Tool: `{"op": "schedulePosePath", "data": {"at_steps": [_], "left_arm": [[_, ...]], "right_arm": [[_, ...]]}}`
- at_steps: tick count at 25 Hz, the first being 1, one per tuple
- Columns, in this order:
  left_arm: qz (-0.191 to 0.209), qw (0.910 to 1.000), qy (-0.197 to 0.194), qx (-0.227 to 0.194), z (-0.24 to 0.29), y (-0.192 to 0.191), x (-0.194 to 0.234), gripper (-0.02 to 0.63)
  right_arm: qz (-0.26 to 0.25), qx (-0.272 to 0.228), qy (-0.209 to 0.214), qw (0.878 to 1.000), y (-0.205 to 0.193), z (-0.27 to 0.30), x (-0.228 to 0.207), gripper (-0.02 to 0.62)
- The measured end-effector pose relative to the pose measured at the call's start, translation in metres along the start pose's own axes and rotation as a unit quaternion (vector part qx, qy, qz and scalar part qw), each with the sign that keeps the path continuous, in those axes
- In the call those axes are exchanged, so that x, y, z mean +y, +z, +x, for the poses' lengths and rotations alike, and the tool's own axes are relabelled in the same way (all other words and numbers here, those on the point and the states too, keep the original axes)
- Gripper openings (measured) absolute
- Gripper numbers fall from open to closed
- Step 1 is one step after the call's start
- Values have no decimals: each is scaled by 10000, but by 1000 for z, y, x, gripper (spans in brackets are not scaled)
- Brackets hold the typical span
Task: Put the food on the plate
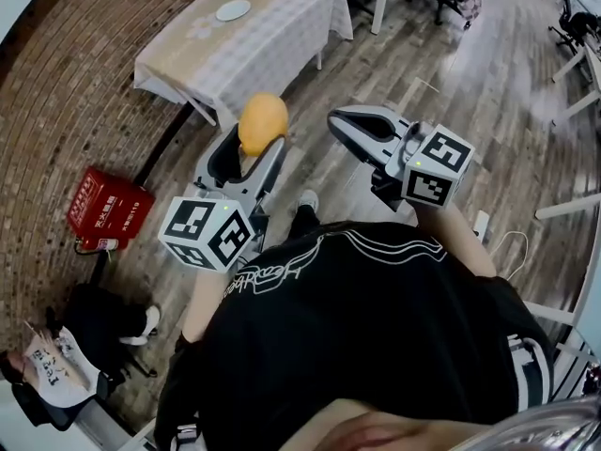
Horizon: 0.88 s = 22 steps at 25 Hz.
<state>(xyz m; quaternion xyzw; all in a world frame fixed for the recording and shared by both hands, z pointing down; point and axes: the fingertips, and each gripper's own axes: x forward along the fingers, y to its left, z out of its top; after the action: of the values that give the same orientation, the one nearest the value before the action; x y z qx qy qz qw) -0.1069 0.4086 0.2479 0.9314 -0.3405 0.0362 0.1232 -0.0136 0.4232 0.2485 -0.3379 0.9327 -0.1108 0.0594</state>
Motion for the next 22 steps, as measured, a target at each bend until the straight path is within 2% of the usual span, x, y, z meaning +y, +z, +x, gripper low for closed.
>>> {"op": "schedulePosePath", "data": {"at_steps": [6,13,22], "left_arm": [[-27,9999,-125,58,32,2,20,293],[-102,9996,-208,163,80,5,65,293],[-224,9990,-276,270,164,36,147,293]], "right_arm": [[30,24,-151,9999,-1,13,-34,-3],[187,7,-245,9995,0,46,-87,-3],[368,23,-414,9985,23,109,-185,-3]]}}
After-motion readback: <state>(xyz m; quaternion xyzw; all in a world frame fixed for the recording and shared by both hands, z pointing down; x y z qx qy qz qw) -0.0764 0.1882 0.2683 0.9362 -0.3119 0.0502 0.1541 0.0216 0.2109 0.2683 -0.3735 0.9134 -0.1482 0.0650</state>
